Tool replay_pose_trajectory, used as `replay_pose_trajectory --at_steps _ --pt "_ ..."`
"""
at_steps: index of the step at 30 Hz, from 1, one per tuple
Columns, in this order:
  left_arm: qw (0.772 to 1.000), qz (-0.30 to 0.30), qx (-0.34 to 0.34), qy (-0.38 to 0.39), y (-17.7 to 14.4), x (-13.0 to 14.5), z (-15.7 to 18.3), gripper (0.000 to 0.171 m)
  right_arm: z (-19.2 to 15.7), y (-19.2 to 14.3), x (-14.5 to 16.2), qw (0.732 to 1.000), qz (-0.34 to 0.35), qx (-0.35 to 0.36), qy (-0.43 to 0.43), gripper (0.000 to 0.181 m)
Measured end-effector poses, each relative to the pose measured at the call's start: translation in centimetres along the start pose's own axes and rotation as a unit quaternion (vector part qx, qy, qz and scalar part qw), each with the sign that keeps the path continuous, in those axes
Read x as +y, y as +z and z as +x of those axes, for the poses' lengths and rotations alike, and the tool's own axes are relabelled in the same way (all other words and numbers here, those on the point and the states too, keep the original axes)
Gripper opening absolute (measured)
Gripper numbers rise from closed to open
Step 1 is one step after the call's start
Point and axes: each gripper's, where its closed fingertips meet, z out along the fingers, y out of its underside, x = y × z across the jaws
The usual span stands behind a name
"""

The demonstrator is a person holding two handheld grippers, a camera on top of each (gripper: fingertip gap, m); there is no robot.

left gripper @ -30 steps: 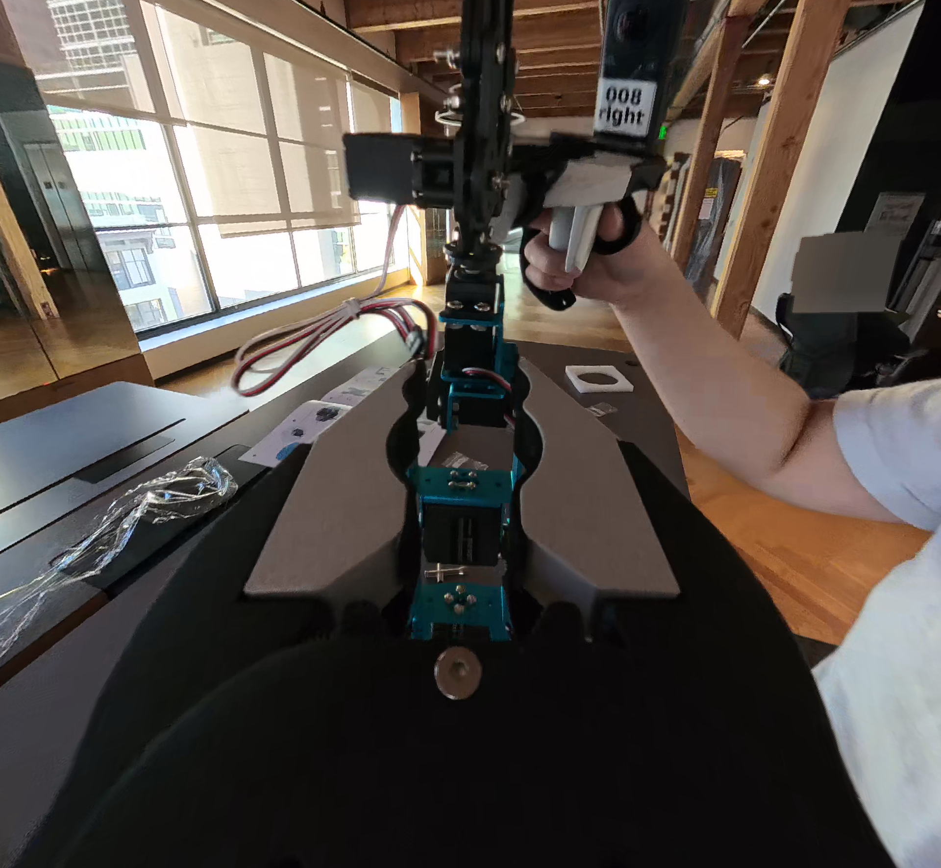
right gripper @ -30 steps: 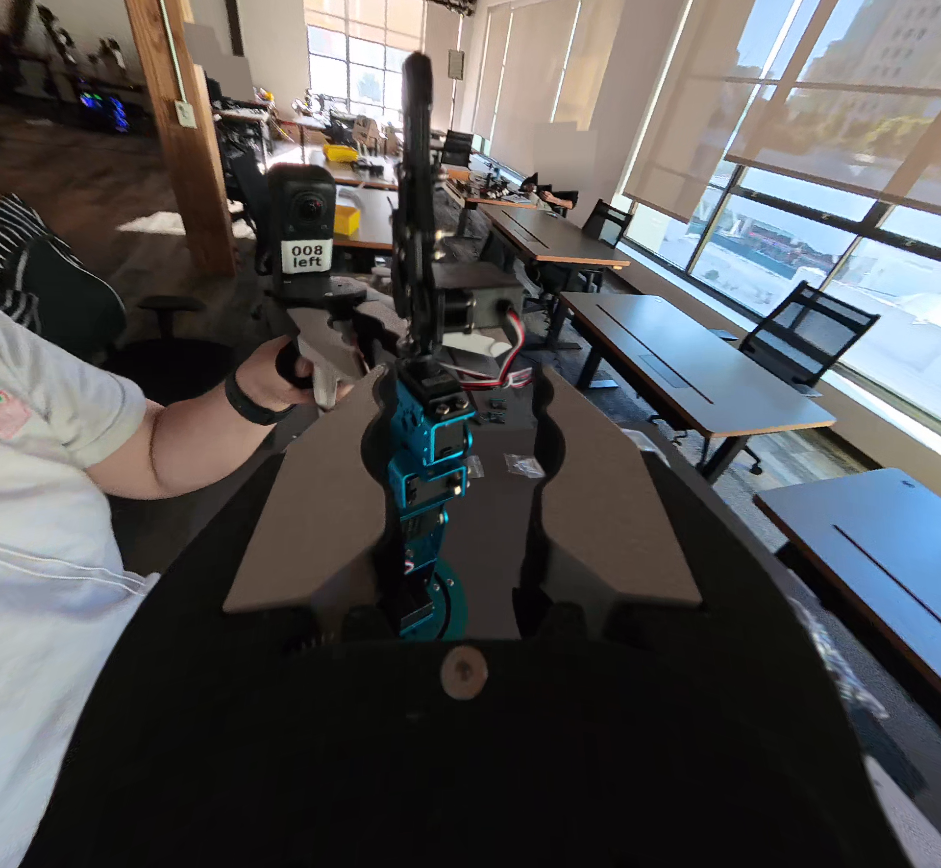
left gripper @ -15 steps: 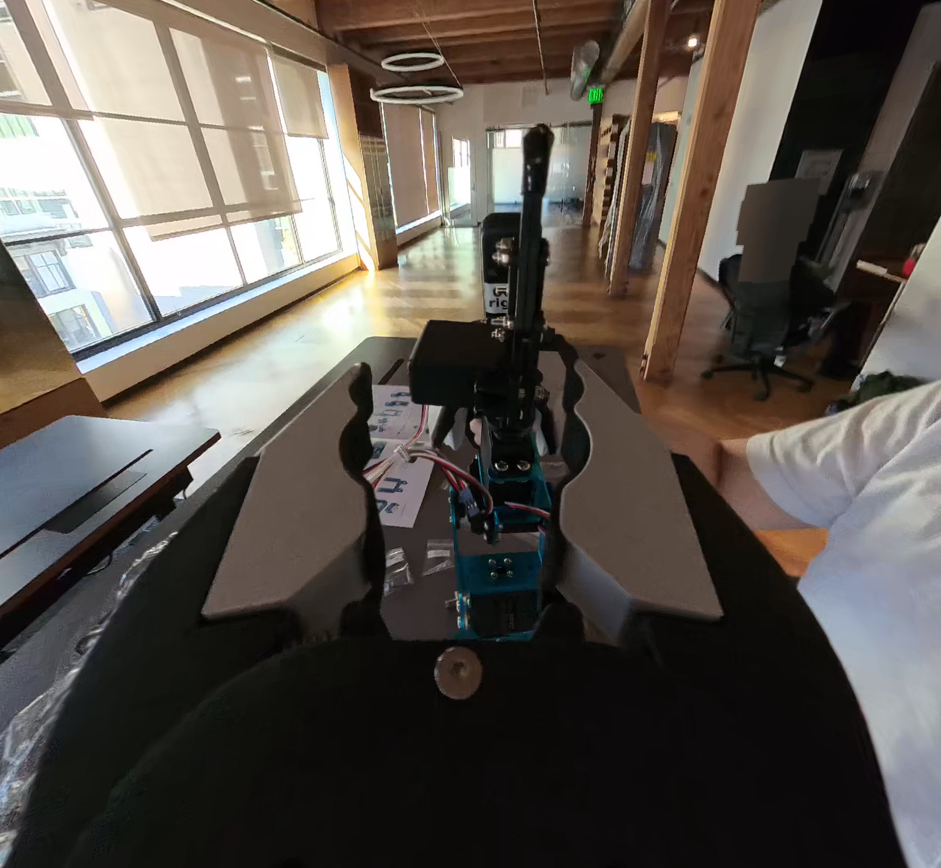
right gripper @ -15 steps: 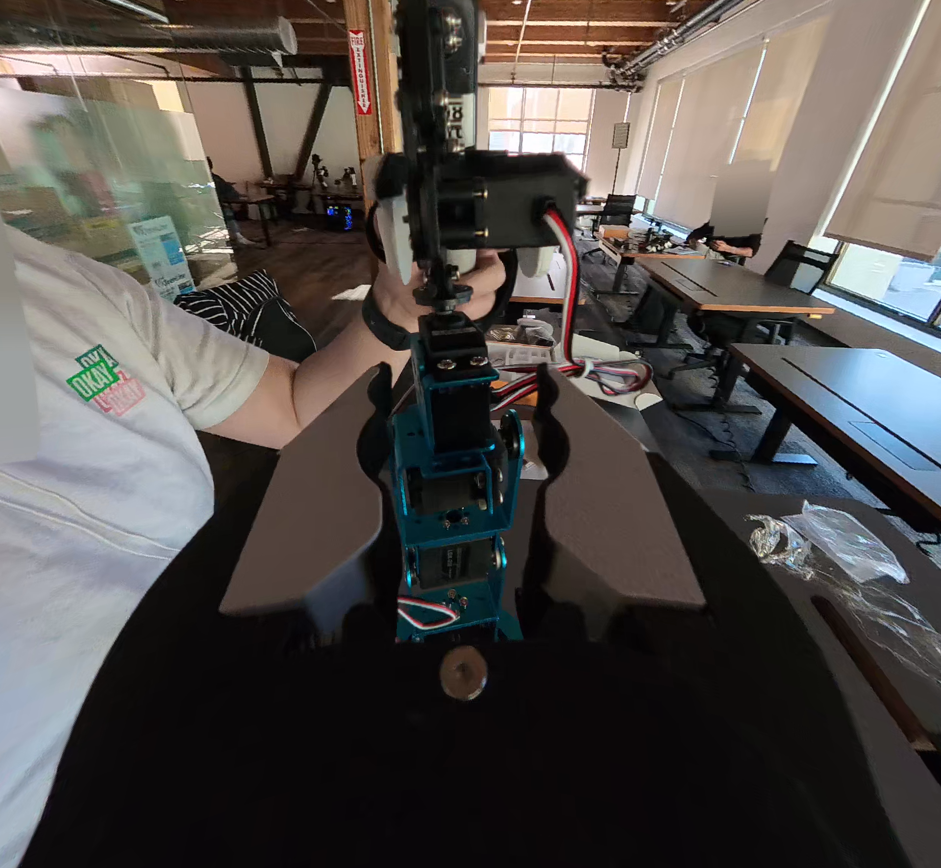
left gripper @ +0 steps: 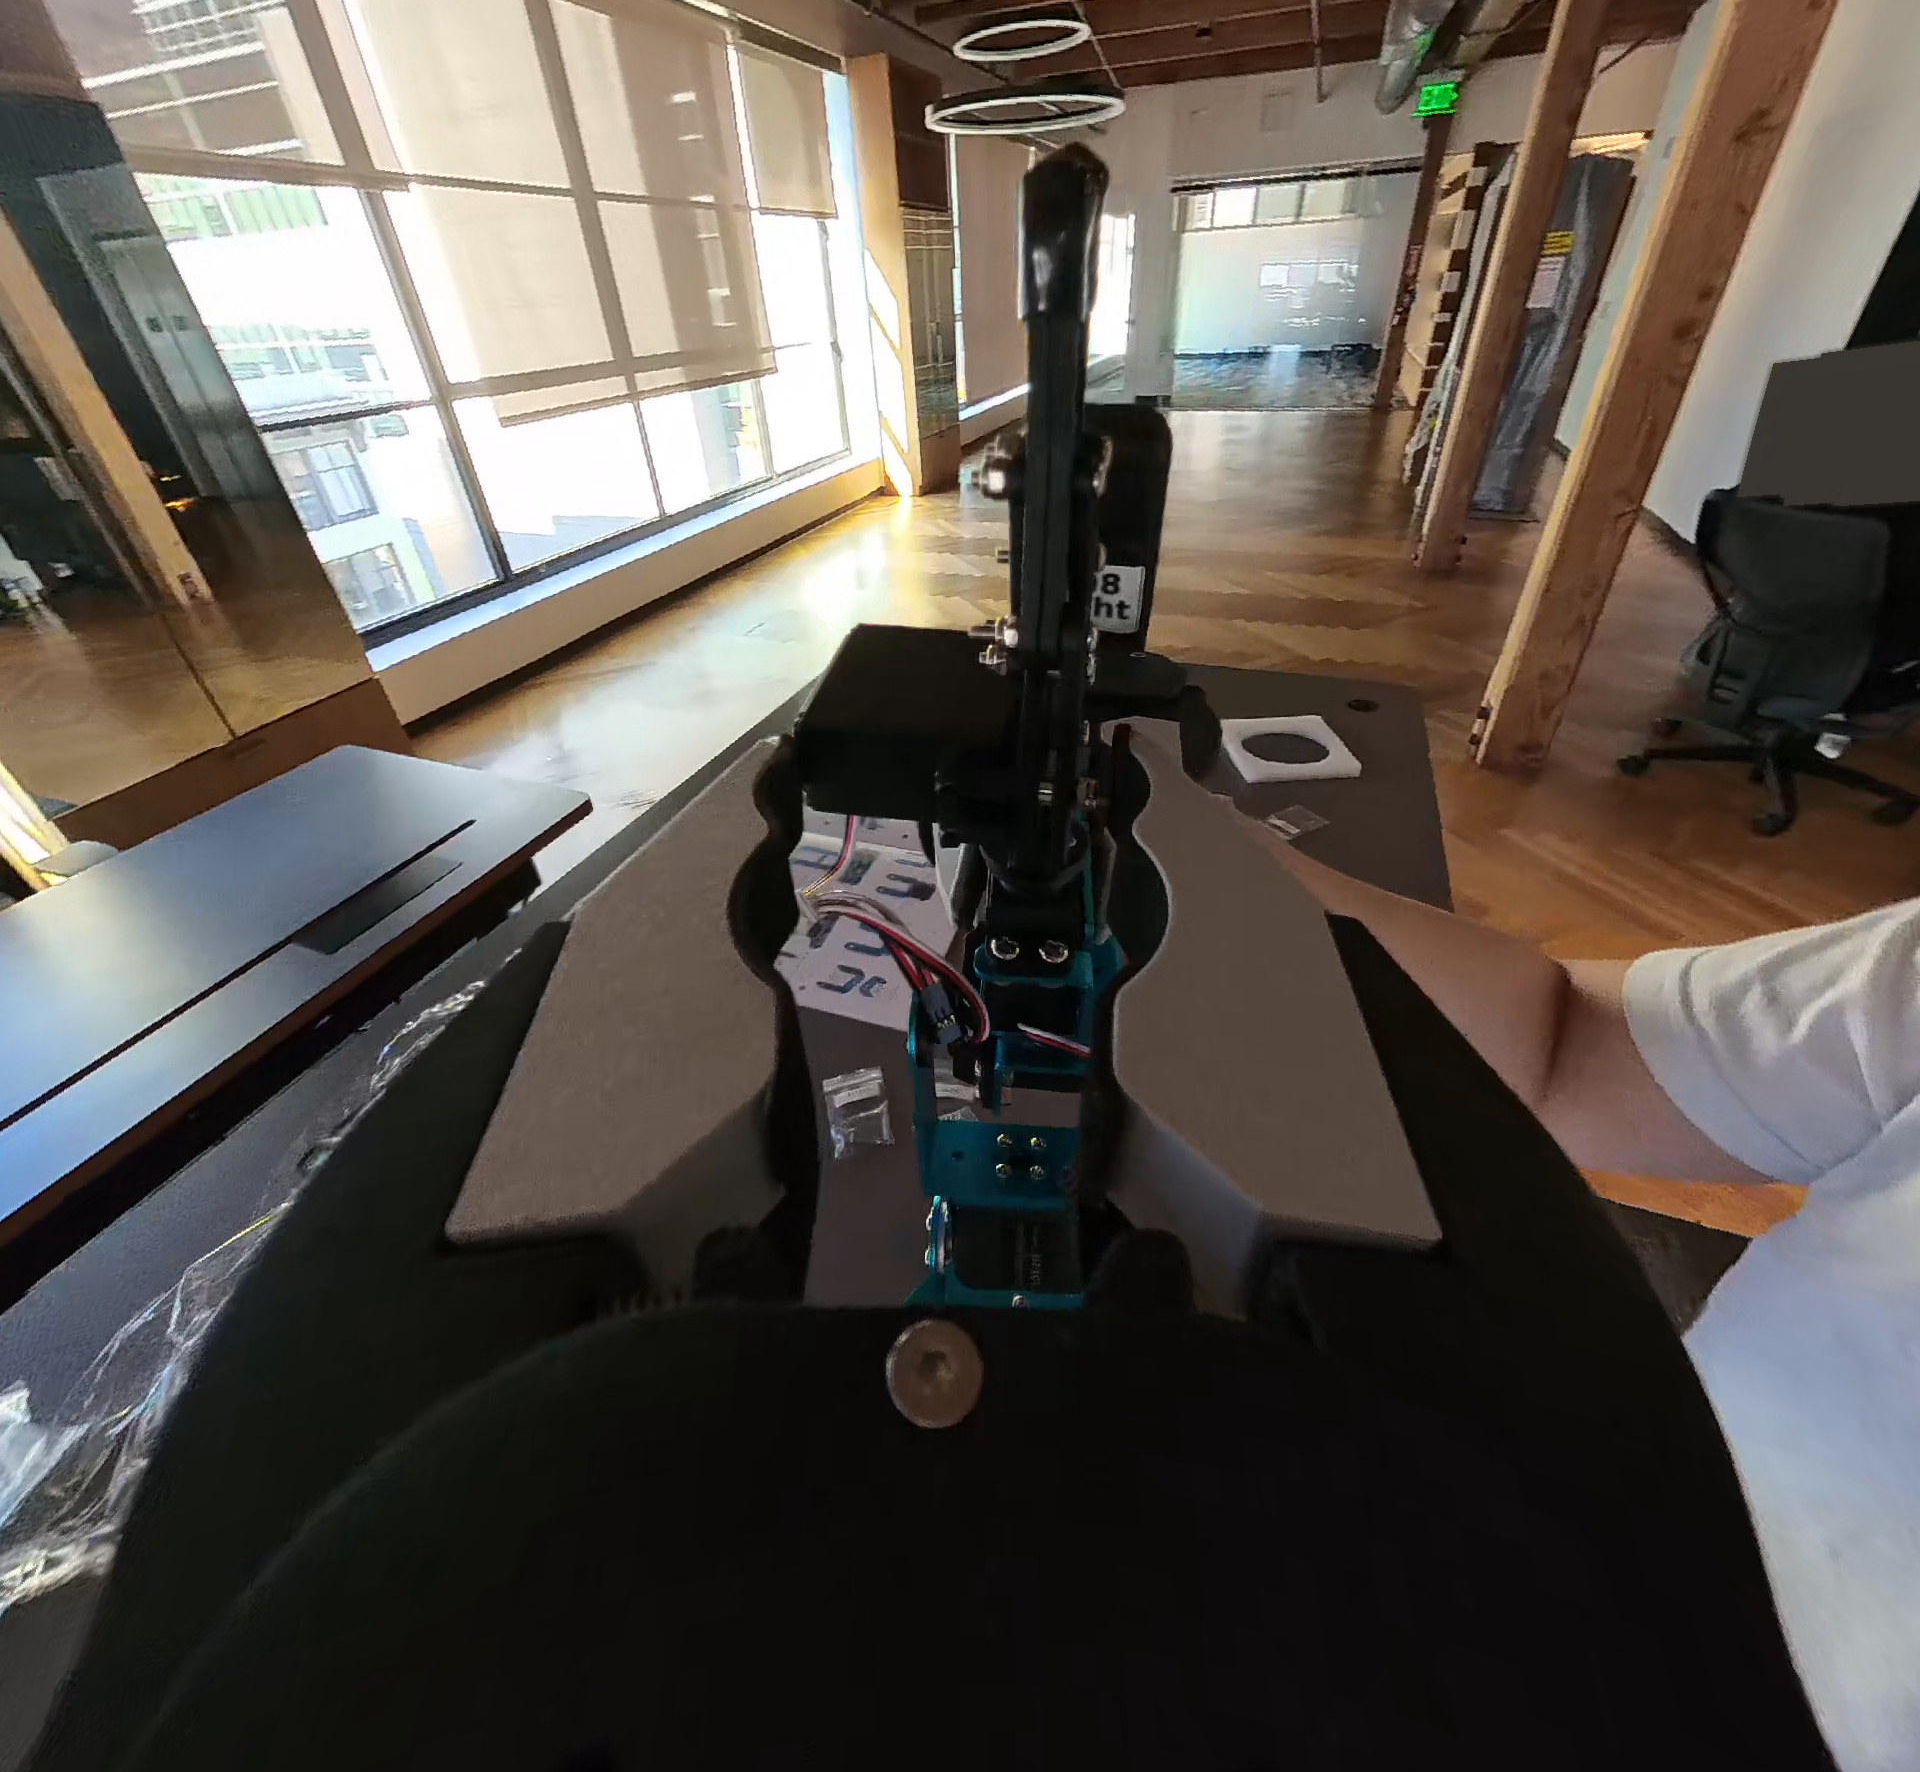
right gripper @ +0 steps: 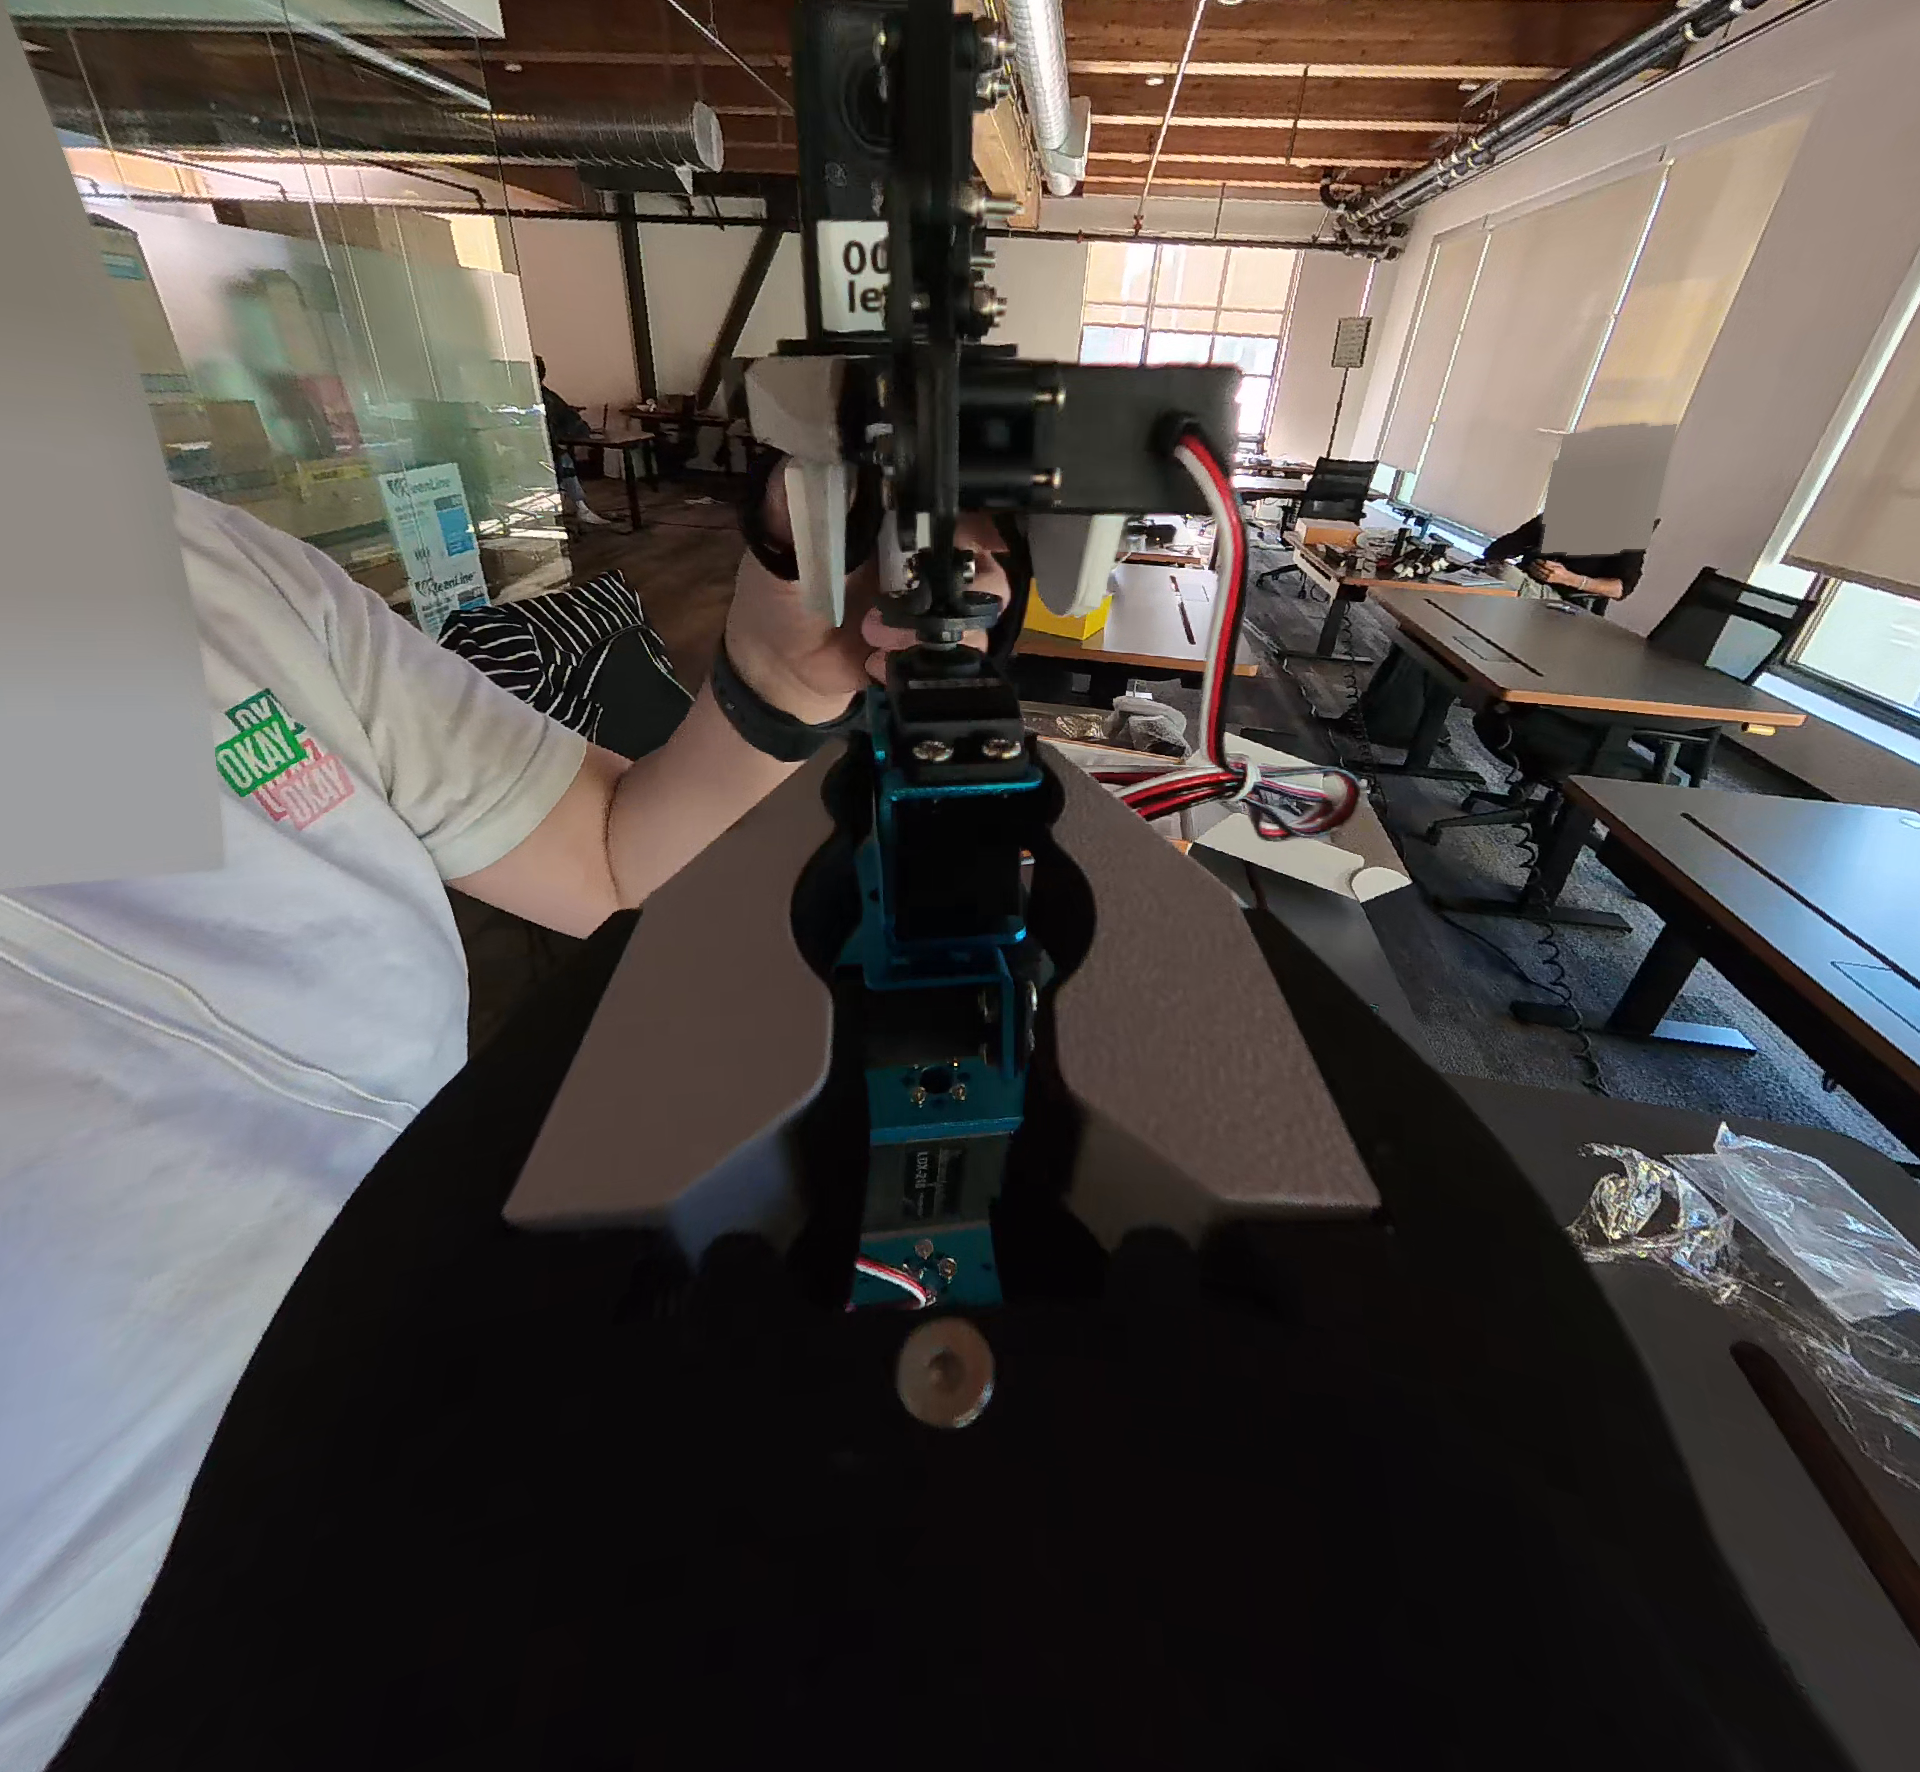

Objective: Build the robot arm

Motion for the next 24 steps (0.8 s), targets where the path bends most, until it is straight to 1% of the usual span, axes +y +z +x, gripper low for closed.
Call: replay_pose_trajectory --at_steps 3,6,10,14,18,20,22,24 --pt "1.000 -0.004 -0.026 0.008 0.07 0.00 0.00 0.058 -0.01 -0.11 -0.05 1.000 0.006 -0.006 0.001 0.025" --pt "1.000 -0.007 -0.030 0.003 0.16 0.01 -0.07 0.058 -0.06 -0.14 -0.07 1.000 0.015 -0.015 0.005 0.025" --pt "1.000 -0.009 -0.010 0.011 0.24 0.00 -0.03 0.058 -0.14 -0.16 -0.05 1.000 0.013 -0.026 0.007 0.024" --pt "1.000 -0.012 0.018 0.002 0.26 0.04 -0.11 0.059 -0.24 -0.11 -0.05 0.999 0.012 -0.038 0.006 0.024" --pt "0.998 -0.006 0.065 0.008 0.45 -0.01 -0.01 0.058 -0.32 -0.17 -0.10 0.998 0.020 -0.050 0.012 0.024" --pt "0.996 -0.002 0.091 -0.003 0.52 -0.02 -0.07 0.059 -0.29 -0.14 -0.10 0.998 0.022 -0.051 0.013 0.024" --pt "0.995 0.004 0.096 -0.016 0.56 -0.04 -0.24 0.059 -0.19 -0.11 -0.09 0.999 0.021 -0.048 0.012 0.024" --pt "0.997 0.005 0.081 -0.019 0.55 -0.05 -0.37 0.059 -0.07 -0.12 -0.09 0.999 0.019 -0.043 0.014 0.025"
